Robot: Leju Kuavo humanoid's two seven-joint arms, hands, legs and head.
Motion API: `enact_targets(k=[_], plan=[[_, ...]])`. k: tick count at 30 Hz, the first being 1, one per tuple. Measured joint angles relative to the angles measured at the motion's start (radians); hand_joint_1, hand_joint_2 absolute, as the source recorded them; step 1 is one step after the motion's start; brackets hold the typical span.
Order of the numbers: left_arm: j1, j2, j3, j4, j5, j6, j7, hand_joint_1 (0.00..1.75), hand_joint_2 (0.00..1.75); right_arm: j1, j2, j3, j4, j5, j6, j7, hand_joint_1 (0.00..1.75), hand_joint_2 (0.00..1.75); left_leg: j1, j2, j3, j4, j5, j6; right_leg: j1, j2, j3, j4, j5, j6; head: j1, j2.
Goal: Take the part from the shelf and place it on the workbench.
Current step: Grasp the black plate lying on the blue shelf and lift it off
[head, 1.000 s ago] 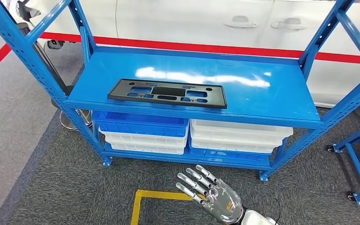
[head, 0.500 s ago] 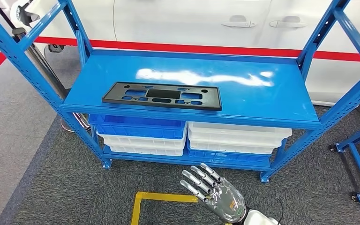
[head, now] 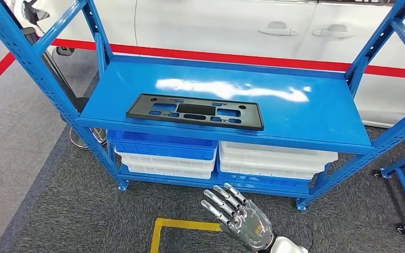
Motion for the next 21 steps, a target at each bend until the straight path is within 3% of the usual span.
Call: enact_targets(k=[2, 5, 7, 8, 10, 11, 12, 13, 15, 16, 18, 21], plan=[[-0.001, -0.001, -0.003, 0.0, 0.0, -0.003, 0.0, 0.0, 0.0, -0.008, 0.0, 0.006, 0.006, -0.009, 0.0, 0.019, 0.0, 1.75, -0.002, -0.001, 0.006, -0.001, -0.011, -0.009, 0.008, -0.002, 0.04, -0.088, 0.021, -0.011, 0.0, 0.0], [-0.002, -0.001, -0.009, 0.001, -0.003, -0.006, 0.0, 0.0, 0.0, -0.018, 0.0, 0.018, 0.013, -0.023, -0.001, 0.039, 0.0, 1.75, 0.0, 0.003, 0.014, -0.007, -0.021, -0.027, 0.009, 0.0, 0.058, -0.119, 0.006, -0.015, 0.0, 0.0], [-0.004, -0.001, -0.011, 0.001, -0.005, -0.006, -0.001, 0.0, 0.0, -0.022, -0.004, 0.024, 0.017, -0.026, -0.002, 0.043, 0.0, 1.75, 0.0, 0.007, 0.008, 0.027, -0.04, -0.039, 0.003, 0.0, 0.078, -0.136, 0.003, -0.022, 0.0, 0.0], [-0.004, 0.0, -0.012, 0.001, -0.006, -0.006, -0.001, 0.0, 0.0, -0.024, -0.006, 0.026, 0.019, -0.027, -0.002, 0.044, 0.0, 1.75, 0.001, 0.009, -0.014, 0.074, -0.06, -0.044, 0.001, -0.001, 0.089, -0.142, 0.0, -0.025, 0.0, 0.0], [-0.003, 0.001, -0.013, 0.001, -0.006, -0.006, -0.001, 0.0, 0.0, -0.027, -0.011, 0.031, 0.024, -0.027, -0.002, 0.045, 0.0, 1.75, 0.004, 0.01, -0.094, 0.206, -0.104, -0.054, 0.001, -0.003, 0.105, -0.144, -0.013, -0.029, 0.0, 0.0], [-0.002, 0.002, -0.013, 0.002, -0.006, -0.006, -0.001, 0.0, 0.0, -0.027, -0.012, 0.034, 0.028, -0.028, -0.002, 0.045, 0.0, 1.75, 0.005, 0.01, -0.132, 0.256, -0.108, -0.058, 0.001, -0.003, 0.115, -0.144, -0.021, -0.029, 0.0, 0.0], [-0.001, 0.002, -0.014, 0.002, -0.006, -0.006, -0.001, 0.0, 0.0, -0.027, -0.012, 0.035, 0.031, -0.029, -0.002, 0.046, 0.0, 1.75, 0.006, 0.01, -0.156, 0.275, -0.094, -0.06, 0.001, -0.003, 0.125, -0.144, -0.03, -0.028, 0.0, 0.0], [0.001, 0.003, -0.014, 0.003, -0.006, -0.006, 0.0, 0.0, 0.0, -0.028, -0.012, 0.038, 0.034, -0.031, -0.002, 0.048, 0.0, 1.75, 0.007, 0.01, -0.161, 0.253, -0.058, -0.062, 0.001, -0.002, 0.139, -0.144, -0.04, -0.026, 0.0, 0.0], [0.005, 0.004, -0.014, 0.004, -0.006, -0.006, 0.0, 0.0, 0.0, -0.033, -0.012, 0.042, 0.041, -0.037, -0.002, 0.054, 0.0, 1.75, 0.009, 0.01, -0.129, 0.134, 0.037, -0.059, 0.0, -0.001, 0.166, -0.144, -0.062, -0.019, 0.0, 0.0], [0.005, 0.005, -0.015, 0.004, -0.007, -0.005, 0.0, 0.0, 0.0, -0.038, -0.012, 0.044, 0.045, -0.041, -0.002, 0.058, 0.0, 1.75, 0.008, 0.01, -0.108, 0.076, 0.065, -0.054, 0.001, 0.001, 0.175, -0.143, -0.072, -0.013, 0.0, 0.0], [0.003, 0.005, -0.015, 0.006, -0.007, -0.004, 0.001, 0.0, 0.0, -0.049, -0.012, 0.048, 0.052, -0.047, -0.002, 0.063, 0.0, 1.75, 0.004, 0.009, -0.089, 0.027, 0.071, -0.038, 0.005, 0.001, 0.183, -0.142, -0.084, -0.001, 0.0, 0.0], [0.001, 0.005, -0.016, 0.007, -0.008, -0.002, 0.001, 0.0, 0.0, -0.058, -0.012, 0.05, 0.059, -0.05, -0.003, 0.064, 0.0, 1.75, 0.006, 0.006, -0.074, 0.013, 0.056, -0.013, 0.005, 0.002, 0.182, -0.12, -0.082, 0.012, 0.0, 0.0]])
